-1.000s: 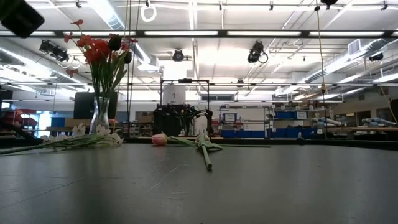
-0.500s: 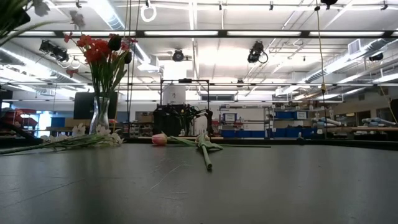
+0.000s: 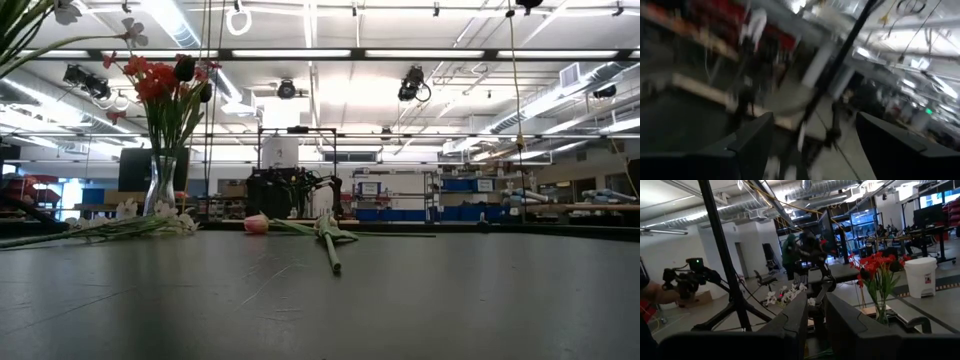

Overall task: Sort flowers into vase by color
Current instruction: Put the pink flower into the yellow vase

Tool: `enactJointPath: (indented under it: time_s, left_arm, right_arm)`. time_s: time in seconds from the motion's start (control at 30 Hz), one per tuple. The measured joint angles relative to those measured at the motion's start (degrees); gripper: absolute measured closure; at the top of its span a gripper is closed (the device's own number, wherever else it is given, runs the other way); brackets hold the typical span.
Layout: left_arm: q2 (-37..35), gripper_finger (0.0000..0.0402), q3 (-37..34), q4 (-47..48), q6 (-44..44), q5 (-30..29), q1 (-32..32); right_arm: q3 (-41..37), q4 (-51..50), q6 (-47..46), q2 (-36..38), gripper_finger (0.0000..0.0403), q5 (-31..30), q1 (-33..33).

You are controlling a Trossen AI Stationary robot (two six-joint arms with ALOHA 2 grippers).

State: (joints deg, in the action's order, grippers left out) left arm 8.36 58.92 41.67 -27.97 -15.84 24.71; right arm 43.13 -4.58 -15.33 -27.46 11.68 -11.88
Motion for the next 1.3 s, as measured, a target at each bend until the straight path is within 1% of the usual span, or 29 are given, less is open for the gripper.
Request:
enactJointPath:
  time_s: [0.07,0.13,0.3,0.4,0.47,0.6,0.73,0.83,0.93,1.07,1.17,1.3]
  left_arm:
    - [2.76,0.0116,0.0,-4.1,3.57,-1.49,0.26]
    - [6.73,0.0116,-0.15,-5.98,5.96,-3.19,0.26]
    - [17.95,0.0116,-0.17,-11.59,13.0,-10.89,0.23]
    - [23.36,0.0116,-0.17,-19.04,15.58,-17.05,0.2]
    - [25.95,0.0116,-0.17,-23.79,17.01,-19.6,-0.44]
    - [30.32,0.0116,-0.15,-29.7,16.78,-20.11,-4.27]
    - [34.57,0.0116,-0.15,-30.03,11.49,-18.97,-7.29]
    - [38.48,0.0116,-0.15,-31.21,9.25,-18.84,-8.29]
    - [42.25,0.0116,-0.15,-34.77,8.13,-18.75,-9.42]
    - [46.69,0.0116,-0.15,-39.84,7.8,-18.73,-11.55]
    - [48.71,0.0116,-0.15,-42.8,7.44,-18.03,-12.91]
    - [50.14,0.0116,-0.15,-43.63,5.28,-17.61,-14.55]
  right_arm:
    - [0.0,0.0,0.0,0.0,0.0327,0.0,0.0]
    - [0.0,0.0,0.0,0.0,0.0327,0.0,0.0]
    - [0.0,0.01,0.0,-0.01,0.0327,0.0,0.01]
    - [0.0,0.0,0.0,0.0,0.0327,0.0,0.0]
    - [0.0,0.0,0.0,-0.01,0.0327,0.0,0.01]
    - [0.0,0.01,0.0,0.0,0.0327,0.0,0.0]
    - [0.0,0.47,0.0,-0.02,0.0327,-0.04,0.0]
    - [0.02,3.95,0.01,-0.31,0.0327,-1.62,0.02]
    - [0.04,7.75,-0.66,-0.7,0.0327,-2.98,0.01]
    - [0.04,10.67,-6.33,-0.76,0.0327,-3.04,0.0]
    - [0.04,12.4,-11.06,-0.78,0.0327,-3.04,0.02]
    - [0.04,15.28,-12.59,-0.74,0.0327,-3.04,0.02]
